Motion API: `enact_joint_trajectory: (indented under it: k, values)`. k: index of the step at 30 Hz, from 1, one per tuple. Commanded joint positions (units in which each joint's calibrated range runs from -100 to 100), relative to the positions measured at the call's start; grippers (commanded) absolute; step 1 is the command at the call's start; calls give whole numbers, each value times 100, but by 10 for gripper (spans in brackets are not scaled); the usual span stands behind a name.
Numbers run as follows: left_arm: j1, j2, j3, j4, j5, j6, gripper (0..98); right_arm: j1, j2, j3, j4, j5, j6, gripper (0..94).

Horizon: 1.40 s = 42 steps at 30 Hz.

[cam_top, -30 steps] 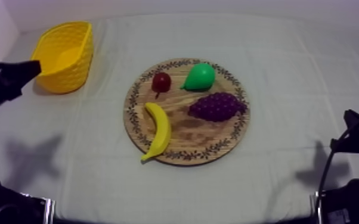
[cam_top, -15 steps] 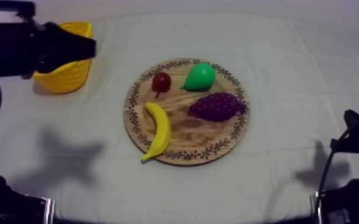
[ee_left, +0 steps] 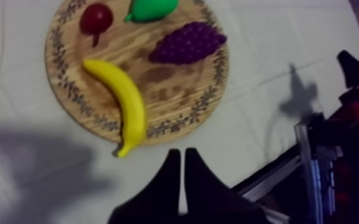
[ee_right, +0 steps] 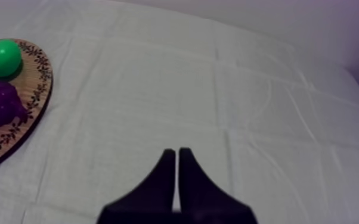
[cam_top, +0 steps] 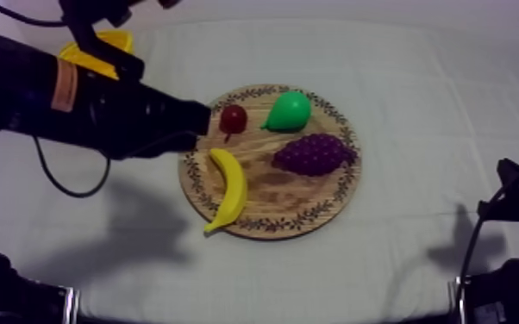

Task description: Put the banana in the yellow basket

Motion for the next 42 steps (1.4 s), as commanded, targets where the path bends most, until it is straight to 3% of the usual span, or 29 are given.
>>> enact_joint_trajectory:
  k: [1,11,12,15,16,21,29,37,42]
  values:
    - [2,80,74,0,71,57,23,-1,-2,2,1,-4,-14,3]
    - [-16,350,381,-22,296,212,39,-1,-2,2,1,-4,-14,3]
    - [-24,361,406,-21,294,222,79,-1,-2,2,1,-4,-14,3]
    - [-105,378,509,44,284,288,439,-1,-2,2,1,-4,-14,3]
    - [-124,381,532,56,274,315,518,-1,-2,2,1,-4,-14,3]
    - [-33,391,593,-113,190,461,677,-1,-2,2,1,-4,-14,3]
    - [-6,479,721,-100,15,428,763,-1,-2,2,1,-4,-14,3]
    - [-39,1034,451,-11,-95,315,763,-1,-2,2,1,-4,-14,3]
    - [-167,1688,220,141,-216,93,757,-1,-2,2,1,-4,-14,3]
